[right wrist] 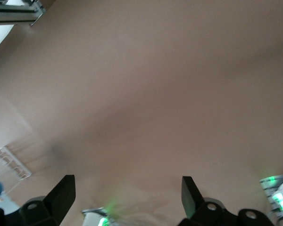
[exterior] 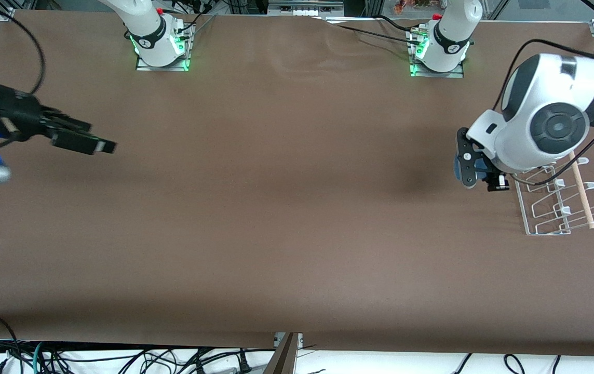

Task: Transfer cup to left arm and place on rack
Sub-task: 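Carry the cup to the rack with the left gripper while the right gripper withdraws, then lower the cup onto the wire rack with the left gripper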

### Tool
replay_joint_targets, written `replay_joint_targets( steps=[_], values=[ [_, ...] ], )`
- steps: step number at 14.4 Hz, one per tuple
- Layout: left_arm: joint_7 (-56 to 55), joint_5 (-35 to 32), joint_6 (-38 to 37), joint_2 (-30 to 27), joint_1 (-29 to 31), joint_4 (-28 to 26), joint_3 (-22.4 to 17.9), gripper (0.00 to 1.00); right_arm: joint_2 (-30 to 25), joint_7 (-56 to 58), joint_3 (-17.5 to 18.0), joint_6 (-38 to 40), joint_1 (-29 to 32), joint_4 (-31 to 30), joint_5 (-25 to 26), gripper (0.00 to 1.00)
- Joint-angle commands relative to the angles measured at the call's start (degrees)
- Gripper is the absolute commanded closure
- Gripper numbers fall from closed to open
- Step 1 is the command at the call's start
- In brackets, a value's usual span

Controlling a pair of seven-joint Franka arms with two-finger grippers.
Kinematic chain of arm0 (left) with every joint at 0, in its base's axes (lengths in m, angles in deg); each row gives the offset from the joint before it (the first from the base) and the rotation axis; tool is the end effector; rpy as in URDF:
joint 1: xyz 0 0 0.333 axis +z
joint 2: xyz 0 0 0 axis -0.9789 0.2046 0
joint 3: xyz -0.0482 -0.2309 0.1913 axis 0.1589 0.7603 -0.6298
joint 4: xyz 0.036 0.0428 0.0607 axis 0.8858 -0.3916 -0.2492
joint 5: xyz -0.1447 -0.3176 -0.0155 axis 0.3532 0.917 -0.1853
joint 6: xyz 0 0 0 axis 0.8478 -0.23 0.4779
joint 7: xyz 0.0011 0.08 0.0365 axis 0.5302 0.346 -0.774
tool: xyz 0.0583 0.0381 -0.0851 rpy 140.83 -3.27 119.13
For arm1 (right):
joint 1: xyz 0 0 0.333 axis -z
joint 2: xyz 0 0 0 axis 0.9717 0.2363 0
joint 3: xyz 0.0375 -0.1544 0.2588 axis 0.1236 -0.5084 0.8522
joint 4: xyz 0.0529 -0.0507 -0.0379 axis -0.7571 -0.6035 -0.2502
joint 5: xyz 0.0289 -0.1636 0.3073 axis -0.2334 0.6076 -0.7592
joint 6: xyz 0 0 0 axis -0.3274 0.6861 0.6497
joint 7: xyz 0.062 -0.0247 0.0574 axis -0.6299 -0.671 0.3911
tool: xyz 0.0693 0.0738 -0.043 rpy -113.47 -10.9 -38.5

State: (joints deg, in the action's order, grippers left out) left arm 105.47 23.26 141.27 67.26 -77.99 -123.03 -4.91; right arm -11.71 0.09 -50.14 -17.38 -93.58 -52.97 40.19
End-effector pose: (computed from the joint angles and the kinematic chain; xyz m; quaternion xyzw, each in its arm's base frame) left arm 0.5582 -0.0836 0.4401 -0.7091 0.6741 0.1997 0.0543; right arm 0.5723 0.0708 0.6124 -0.9442 0.2541 0.1197 0.1720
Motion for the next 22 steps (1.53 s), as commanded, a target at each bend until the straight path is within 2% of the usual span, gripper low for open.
replay_joint_targets(
  steps=[1, 3, 5, 8, 9, 11, 13, 16, 19, 22],
  values=[
    [-2.5, -9.67, -2.79, 1.97, -1.87, 0.5, 0.35, 0.93, -7.85, 7.19, -0.4, -3.12, -0.24, -10.34, 9.48, 0.01],
    [-4.07, -16.26, -3.41, 3.73, -1.7, 0.15, 0.17, 0.93, -14.79, 10.28, 4.49, -8.93, -0.15, -21.15, 18.97, 0.01],
    [-6.88, -24.07, -7.35, 5.23, -1.78, -0.03, 0.26, 0.93, -19.55, 10.38, 9.33, -14.38, 1.24, -29.43, 26.46, 0.01],
    [-8.3, -35.24, -9.04, 7.34, -1.26, -0.38, 0.35, 0.93, -21.94, 18.07, 19.43, -16.25, 10.01, -32.89, 31.66, 0.01],
    [-8.47, -37.62, -8.61, 7.6, -0.65, -0.46, 0.26, 0.94, -22.21, 21.59, 21.47, -16.25, 12.3, -33.16, 32.55, 0.01],
    [-8.48, -42.1, -8.08, 7.61, 0.06, -2.56, 0.08, 0.94, -22.91, 26.18, 21.75, -16.25, 13.73, -33.16, 32.47, 0.01],
    [-11.96, -48.61, -6.77, 5.51, 0.59, -9.4, 0.35, 0.98, -22.74, 29.08, 21.75, -14.33, 14.26, -32.81, 32.29, 0.01],
    [-17.17, -54.67, 3.22, 0.85, 4.61, -18.72, 0.26, 0.99, -21.42, 30.15, 21.31, -12.73, 14.26, -31.4, 31.94, 0.01],
    [-17.44, -62.85, 17.2, 1.1, 12.52, -20.85, 0.26, 0.99, -21.42, 33.74, 21.14, -12.29, 14.26, -31.4, 31.94, 0.01],
    [-21.82, -64.72, 18.73, 0.14, 14.04, -25.06, 0.43, 0.99, -21.33, 35.42, 20.61, -12.21, 14.26, -30.78, 31.06, 0.01]
  ],
)
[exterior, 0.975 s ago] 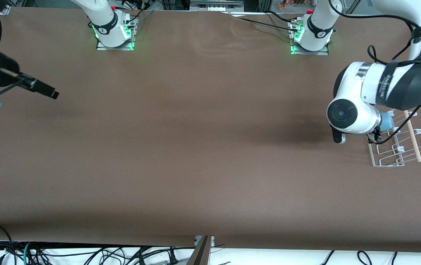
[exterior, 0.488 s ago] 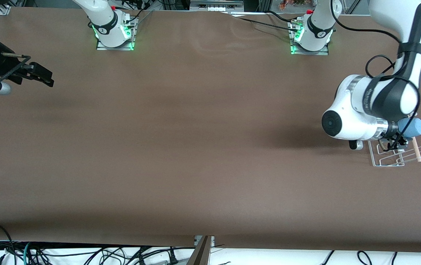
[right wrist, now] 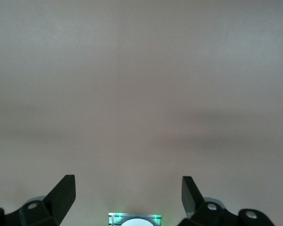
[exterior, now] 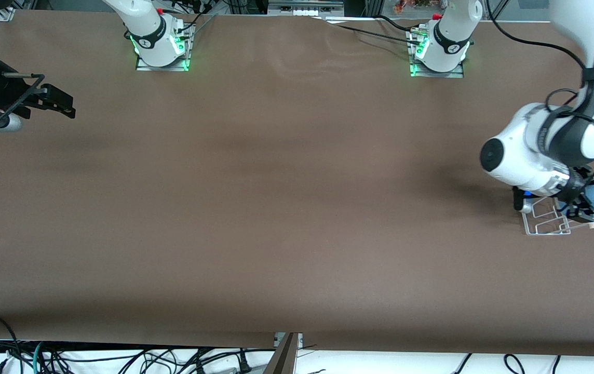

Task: Transfer cup to left arm and place on rack
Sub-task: 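Lower the cup onto the wire rack with the left gripper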

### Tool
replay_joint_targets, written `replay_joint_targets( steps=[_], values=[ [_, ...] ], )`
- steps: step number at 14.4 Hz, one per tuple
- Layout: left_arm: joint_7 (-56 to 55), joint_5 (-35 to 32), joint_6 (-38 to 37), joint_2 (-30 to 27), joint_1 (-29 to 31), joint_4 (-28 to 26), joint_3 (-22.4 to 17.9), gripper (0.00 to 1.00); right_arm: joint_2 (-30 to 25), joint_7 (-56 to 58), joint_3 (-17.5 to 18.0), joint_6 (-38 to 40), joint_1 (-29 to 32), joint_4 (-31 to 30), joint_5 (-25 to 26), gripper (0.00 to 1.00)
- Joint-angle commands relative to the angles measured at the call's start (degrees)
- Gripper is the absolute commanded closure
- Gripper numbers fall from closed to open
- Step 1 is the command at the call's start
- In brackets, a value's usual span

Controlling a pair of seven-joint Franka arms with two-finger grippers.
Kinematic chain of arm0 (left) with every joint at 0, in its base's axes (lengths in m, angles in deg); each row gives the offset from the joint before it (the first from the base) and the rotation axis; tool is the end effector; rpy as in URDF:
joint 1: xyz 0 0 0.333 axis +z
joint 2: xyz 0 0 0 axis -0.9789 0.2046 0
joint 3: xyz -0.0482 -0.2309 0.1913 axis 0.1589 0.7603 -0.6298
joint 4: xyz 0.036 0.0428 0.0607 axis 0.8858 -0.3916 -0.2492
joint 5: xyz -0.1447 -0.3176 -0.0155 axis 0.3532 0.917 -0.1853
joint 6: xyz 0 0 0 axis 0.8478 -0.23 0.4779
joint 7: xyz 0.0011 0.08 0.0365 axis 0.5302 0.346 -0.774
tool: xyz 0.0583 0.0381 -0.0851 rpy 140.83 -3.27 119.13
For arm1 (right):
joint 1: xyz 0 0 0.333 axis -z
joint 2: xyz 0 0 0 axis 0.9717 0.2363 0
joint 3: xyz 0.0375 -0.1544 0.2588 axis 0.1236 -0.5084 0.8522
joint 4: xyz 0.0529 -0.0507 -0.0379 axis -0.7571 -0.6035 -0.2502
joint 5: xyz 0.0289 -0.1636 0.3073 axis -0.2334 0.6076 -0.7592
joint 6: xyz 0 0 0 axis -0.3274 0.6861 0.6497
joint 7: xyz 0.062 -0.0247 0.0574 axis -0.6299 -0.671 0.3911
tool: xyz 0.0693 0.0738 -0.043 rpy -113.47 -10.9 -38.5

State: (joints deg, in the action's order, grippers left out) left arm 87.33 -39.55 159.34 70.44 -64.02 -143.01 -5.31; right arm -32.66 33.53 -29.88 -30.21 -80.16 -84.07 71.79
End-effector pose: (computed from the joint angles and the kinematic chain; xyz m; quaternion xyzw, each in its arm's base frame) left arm 0.5635 0.0883 0.3320 -0.5359 0.6347 0.3609 0.4240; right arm 0.4942 0.0196 0.5835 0.9980 0.0244 -0.0579 0.0094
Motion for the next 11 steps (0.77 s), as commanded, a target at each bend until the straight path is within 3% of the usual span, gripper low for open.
replay_joint_targets(
  steps=[1, 6, 11],
  values=[
    [-5.43, -2.0, 0.66, -4.27, 0.07, -6.92, 0.92, 0.99, -0.39, 1.9, 0.35, 0.53, 0.84, 0.31, -0.54, 0.01],
    [-9.04, -3.58, 0.84, -6.47, 0.59, -12.2, 0.84, 0.99, 2.15, 1.37, 0.62, 0.53, 0.49, 3.11, -0.45, 0.01],
    [-9.4, -7.44, 2.85, -7.44, 2.34, -12.83, 0.92, 0.98, 3.92, 1.55, 0.7, -0.26, 0.48, 5.84, -0.19, 0.01]
  ],
)
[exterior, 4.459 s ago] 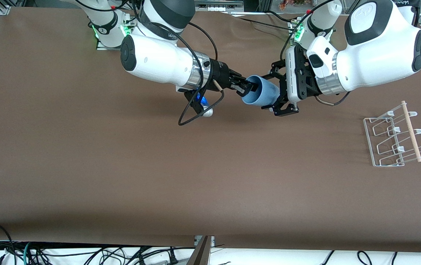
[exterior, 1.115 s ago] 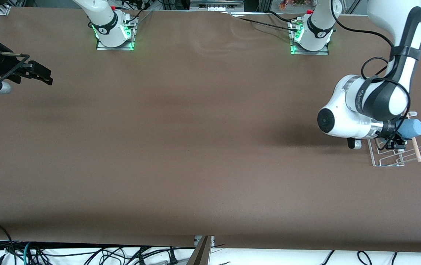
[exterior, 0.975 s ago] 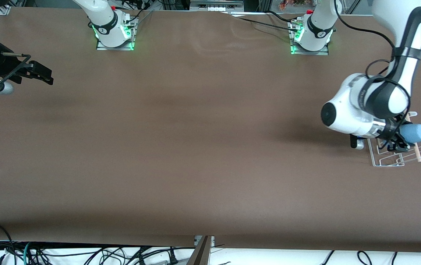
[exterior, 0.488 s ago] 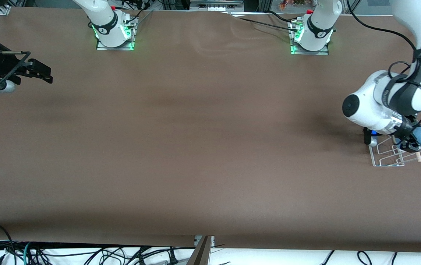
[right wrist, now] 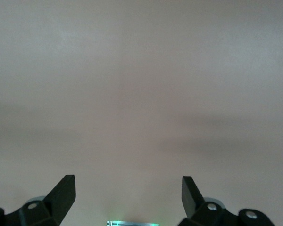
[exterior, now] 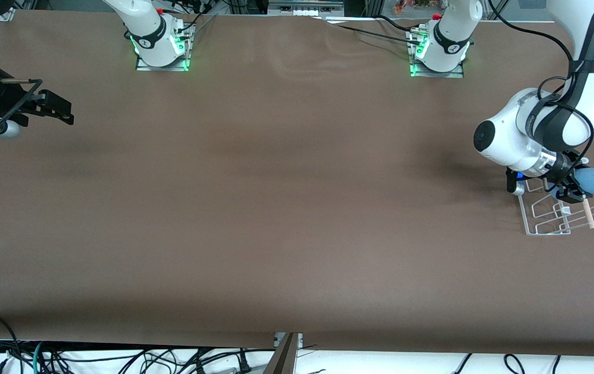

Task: Transfer cup to left arm and place on rack
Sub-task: 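Lower the cup onto the wire rack with the left gripper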

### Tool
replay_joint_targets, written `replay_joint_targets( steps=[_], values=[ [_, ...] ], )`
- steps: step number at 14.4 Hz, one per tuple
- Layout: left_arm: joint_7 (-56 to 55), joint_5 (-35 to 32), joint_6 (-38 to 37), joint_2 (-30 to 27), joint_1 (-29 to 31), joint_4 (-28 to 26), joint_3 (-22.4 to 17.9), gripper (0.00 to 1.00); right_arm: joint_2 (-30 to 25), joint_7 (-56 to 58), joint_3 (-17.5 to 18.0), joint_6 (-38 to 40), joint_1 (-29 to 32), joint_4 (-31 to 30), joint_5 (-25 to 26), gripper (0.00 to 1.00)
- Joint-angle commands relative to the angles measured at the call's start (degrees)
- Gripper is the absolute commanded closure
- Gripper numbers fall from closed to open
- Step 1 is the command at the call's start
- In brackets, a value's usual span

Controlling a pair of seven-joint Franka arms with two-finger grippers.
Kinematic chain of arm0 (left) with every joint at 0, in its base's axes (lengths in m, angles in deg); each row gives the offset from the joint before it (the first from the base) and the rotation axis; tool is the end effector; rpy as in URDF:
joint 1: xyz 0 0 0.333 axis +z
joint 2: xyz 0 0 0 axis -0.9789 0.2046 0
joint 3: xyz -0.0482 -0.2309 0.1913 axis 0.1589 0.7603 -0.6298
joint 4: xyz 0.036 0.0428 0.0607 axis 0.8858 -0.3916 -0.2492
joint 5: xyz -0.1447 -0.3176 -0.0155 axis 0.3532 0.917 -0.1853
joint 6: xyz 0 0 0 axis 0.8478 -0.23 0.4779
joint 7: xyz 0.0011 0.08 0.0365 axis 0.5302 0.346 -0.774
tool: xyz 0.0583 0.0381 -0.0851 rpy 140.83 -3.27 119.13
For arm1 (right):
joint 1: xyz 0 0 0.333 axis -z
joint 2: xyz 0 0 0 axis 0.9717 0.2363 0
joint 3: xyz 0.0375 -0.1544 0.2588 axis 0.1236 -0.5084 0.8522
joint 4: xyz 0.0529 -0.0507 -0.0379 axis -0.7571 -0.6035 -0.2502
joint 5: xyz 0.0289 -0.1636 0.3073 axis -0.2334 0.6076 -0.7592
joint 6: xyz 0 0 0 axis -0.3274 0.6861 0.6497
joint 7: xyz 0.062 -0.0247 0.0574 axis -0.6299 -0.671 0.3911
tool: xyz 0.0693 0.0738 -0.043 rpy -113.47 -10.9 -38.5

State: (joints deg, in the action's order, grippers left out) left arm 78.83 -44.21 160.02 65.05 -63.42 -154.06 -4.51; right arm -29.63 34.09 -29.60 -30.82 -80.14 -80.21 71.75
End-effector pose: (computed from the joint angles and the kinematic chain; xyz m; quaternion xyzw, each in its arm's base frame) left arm 0.5171 0.0801 0.3144 -0.5255 0.6266 0.3562 0.4522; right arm 0.5121 0.0231 0.5859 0.9984 0.0315 -0.0454 0.0092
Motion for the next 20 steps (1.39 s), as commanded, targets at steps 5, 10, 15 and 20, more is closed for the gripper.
replay_joint_targets(
  steps=[5, 10, 15, 20],
  values=[
    [-1.0, -3.14, 4.72, -1.78, 3.59, -2.75, 0.12, 0.98, 2.12, 0.64, 0.25, -0.08, 0.73, 2.16, 0.03, 0.01],
    [-1.52, -3.14, 4.9, -1.08, 3.59, -3.89, 0.12, 0.98, 2.21, 0.64, 0.16, -0.96, 0.82, 2.16, -0.06, 0.01],
    [-1.61, -3.23, 5.07, -0.02, 3.68, -3.89, 0.12, 0.0, 2.56, 0.55, 0.16, -1.31, 0.82, 2.51, -0.14, 0.01],
    [-0.91, -2.79, 4.9, -0.64, 3.15, -2.84, 0.73, 0.0, 2.83, 0.55, 0.16, -1.49, 0.91, 2.51, -0.14, 0.01]
  ],
)
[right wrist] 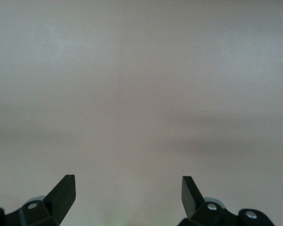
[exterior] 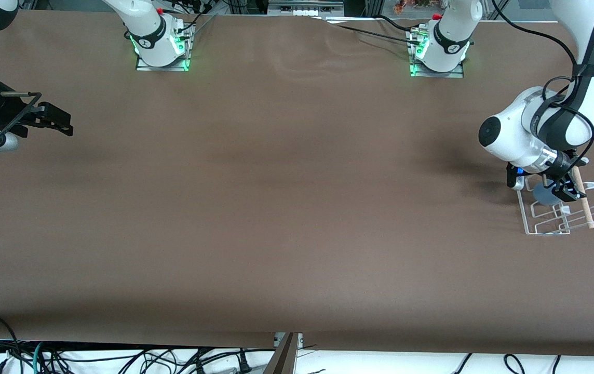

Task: Transfer cup to left arm and place on rack
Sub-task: 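Lower the cup onto the wire rack with the left gripper, then open the left gripper and lift it away from the rack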

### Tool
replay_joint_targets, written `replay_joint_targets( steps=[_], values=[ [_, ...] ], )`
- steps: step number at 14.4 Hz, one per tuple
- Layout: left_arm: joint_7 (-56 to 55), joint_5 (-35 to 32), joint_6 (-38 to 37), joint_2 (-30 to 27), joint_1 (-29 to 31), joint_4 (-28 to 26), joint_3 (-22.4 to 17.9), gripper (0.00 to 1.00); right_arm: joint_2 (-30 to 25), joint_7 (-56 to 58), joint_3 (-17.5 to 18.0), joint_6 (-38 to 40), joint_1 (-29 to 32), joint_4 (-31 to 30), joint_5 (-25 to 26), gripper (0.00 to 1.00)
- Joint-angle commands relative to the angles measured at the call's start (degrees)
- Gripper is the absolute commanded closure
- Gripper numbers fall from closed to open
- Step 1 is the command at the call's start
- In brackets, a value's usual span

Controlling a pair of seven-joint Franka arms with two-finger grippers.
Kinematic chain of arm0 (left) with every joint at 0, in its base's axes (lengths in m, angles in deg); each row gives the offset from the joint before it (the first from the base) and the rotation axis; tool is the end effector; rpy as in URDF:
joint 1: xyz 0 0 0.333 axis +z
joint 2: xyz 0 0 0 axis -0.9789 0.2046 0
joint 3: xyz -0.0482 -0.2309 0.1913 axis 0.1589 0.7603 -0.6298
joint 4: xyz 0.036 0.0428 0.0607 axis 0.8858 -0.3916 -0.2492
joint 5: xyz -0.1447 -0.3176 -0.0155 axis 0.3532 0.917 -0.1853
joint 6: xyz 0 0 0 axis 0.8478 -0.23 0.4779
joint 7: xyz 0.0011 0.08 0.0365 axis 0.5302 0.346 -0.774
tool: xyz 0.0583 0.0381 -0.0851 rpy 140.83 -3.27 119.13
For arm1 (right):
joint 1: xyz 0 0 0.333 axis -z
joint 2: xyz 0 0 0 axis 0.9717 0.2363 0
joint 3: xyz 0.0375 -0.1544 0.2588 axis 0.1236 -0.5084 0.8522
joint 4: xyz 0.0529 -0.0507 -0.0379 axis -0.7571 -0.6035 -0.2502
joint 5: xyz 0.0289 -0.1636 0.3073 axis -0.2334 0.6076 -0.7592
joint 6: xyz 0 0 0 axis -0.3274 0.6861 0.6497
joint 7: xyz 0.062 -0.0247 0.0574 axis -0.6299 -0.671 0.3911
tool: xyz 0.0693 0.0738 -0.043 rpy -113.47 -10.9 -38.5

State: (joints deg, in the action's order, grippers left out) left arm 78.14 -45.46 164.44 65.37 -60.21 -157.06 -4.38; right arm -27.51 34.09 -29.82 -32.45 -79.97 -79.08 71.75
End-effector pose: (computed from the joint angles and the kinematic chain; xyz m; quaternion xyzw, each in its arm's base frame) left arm 0.5016 0.0962 0.2904 -0.5264 0.6470 0.3475 0.4284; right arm 0.5257 0.0205 0.5772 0.9988 0.0283 -0.0398 0.0095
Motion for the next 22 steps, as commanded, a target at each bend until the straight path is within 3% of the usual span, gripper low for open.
replay_joint_targets(
  steps=[1, 4, 6, 8, 13, 18, 19, 20, 22],
  values=[
    [0.05, -0.67, 0.31, -1.05, -0.06, 1.3, 1.48, 0.0, 0.8, 0.55, 0.38, 0.14, 0.73, 1.47, -0.06, 0.01],
    [-0.21, 8.35, -0.57, -2.19, -0.15, 3.67, 4.55, 0.0, 0.71, 0.55, 0.38, 0.14, 0.73, 1.47, -0.15, 0.01],
    [-0.39, 18.54, -8.0, -1.41, -0.67, 7.62, 7.8, 0.0, 0.71, 0.55, 0.38, -0.12, 0.73, 1.47, -0.15, 0.01],
    [-1.0, 27.95, -18.71, 1.92, -2.95, 14.55, 10.1, 0.0, 0.8, 0.64, 0.38, -0.21, 0.73, 1.47, -0.06, 0.01],
    [-8.27, 46.06, -39.04, 8.96, -9.28, 33.8, 10.1, 0.0, 0.8, 0.64, 0.38, -0.21, 0.73, 1.47, -0.15, 0.01],
    [-27.34, 68.73, -40.82, 8.97, -8.32, 42.52, 9.75, 0.0, 0.8, 0.64, 0.38, -0.21, 0.73, 1.47, -0.06, 0.01],
    [-28.85, 70.77, -40.22, 8.62, -8.32, 44.1, 9.49, 0.0, 0.8, 0.55, 0.38, -0.21, 0.65, 1.47, -0.15, 0.01],
    [-29.39, 70.97, -38.21, 7.4, -9.63, 44.9, 7.66, 0.0, 0.8, 0.55, 0.38, -0.21, 0.73, 1.47, -0.15, 0.01],
    [-30.96, 75.51, -30.84, 3.71, -14.63, 44.21, -0.57, 0.0, 0.71, 0.55, 0.38, -0.21, 0.65, 1.47, -0.15, 0.01]
  ],
)
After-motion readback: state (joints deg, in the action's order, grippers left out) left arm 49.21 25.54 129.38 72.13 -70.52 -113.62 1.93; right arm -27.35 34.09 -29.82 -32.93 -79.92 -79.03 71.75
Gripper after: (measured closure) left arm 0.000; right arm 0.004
